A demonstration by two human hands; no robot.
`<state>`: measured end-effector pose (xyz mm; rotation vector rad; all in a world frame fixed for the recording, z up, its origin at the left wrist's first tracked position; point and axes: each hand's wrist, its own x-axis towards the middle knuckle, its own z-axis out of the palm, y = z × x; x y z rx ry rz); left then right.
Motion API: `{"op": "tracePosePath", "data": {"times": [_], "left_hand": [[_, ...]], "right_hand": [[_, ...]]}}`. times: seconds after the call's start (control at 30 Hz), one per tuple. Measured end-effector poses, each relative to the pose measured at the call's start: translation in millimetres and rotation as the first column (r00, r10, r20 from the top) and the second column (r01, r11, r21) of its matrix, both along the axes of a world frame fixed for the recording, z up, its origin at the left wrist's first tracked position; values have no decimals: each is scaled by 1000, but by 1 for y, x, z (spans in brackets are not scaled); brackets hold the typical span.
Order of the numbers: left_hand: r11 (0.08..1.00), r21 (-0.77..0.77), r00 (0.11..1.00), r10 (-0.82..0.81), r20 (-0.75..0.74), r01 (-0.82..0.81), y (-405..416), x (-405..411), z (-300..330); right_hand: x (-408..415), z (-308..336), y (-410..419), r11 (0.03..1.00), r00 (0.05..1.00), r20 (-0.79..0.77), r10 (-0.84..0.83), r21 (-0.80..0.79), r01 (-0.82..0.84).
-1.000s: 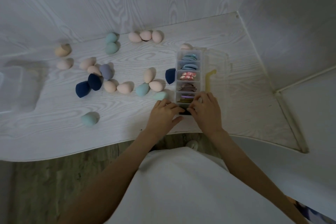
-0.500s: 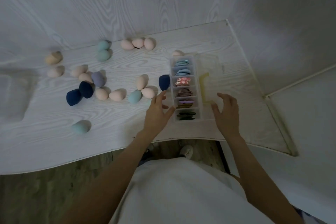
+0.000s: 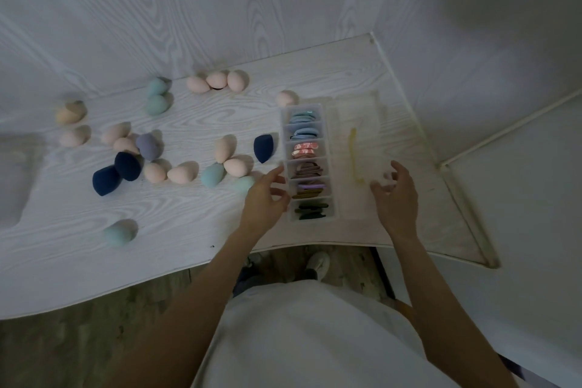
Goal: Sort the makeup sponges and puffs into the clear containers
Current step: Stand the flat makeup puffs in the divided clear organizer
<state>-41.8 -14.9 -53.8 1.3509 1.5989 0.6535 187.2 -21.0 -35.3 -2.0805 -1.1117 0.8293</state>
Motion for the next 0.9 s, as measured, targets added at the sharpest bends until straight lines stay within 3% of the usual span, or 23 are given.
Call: {"op": "tracePosePath", "data": {"times": [0.13, 0.23, 0.33, 0.4, 0.5, 0.6, 0.9], "left_hand": [[1000, -31, 992, 3, 125, 1, -4, 25, -1], [998, -61, 983, 17, 182, -6, -1, 43, 1], [980, -198, 941, 95, 325, -31, 3, 64, 10], [975, -205, 942, 145, 303, -84, 7, 70, 11], [970, -159, 957, 213, 198, -183, 17, 66, 5], [978, -104, 973, 194, 127, -182, 34, 59, 4], [999, -48, 1000, 2, 12, -2, 57, 68, 0]], "right_hand": [[16, 26, -7, 992, 998, -1, -60, 114, 60], [16, 44, -8, 971, 989, 24, 143, 188, -145], [5, 41, -7, 896, 902, 169, 398, 138, -421], [-6, 28, -3, 850, 816, 304, 491, 38, -525], [-22, 5, -7, 830, 736, 402, 545, -138, -540], [-28, -6, -15, 821, 629, 571, 528, -151, -551], [-25, -9, -10, 832, 614, 619, 490, -122, -541]]}}
